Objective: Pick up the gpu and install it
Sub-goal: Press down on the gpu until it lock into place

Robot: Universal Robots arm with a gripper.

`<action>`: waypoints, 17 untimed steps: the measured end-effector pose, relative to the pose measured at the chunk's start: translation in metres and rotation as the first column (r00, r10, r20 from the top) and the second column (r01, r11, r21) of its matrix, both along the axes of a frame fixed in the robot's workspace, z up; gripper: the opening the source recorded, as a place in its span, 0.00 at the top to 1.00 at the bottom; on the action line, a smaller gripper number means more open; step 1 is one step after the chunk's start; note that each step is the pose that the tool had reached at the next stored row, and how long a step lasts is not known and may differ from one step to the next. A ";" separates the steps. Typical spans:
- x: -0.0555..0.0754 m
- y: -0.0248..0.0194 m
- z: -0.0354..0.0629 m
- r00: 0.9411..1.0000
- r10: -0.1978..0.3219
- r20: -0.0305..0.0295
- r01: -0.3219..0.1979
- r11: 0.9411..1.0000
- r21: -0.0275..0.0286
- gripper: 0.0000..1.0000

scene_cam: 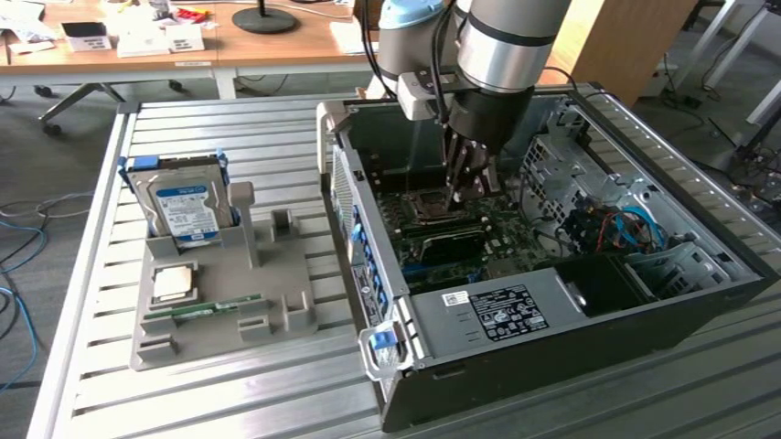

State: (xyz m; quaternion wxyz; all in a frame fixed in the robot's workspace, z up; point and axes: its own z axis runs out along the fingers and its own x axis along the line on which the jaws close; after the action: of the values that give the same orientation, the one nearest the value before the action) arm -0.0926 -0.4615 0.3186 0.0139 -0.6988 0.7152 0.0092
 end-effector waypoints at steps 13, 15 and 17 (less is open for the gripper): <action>0.000 0.0000 -0.0010 1.000 0.000 0.000 0.000 1.000 0.000 0.89; 0.000 0.0000 -0.0031 1.000 0.000 0.000 0.000 1.000 0.000 0.89; 0.000 0.0000 -0.0054 1.000 0.000 0.000 0.000 1.000 0.000 0.89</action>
State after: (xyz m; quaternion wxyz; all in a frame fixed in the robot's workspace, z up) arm -0.0926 -0.4615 0.3132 0.0139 -0.6988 0.7151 0.0092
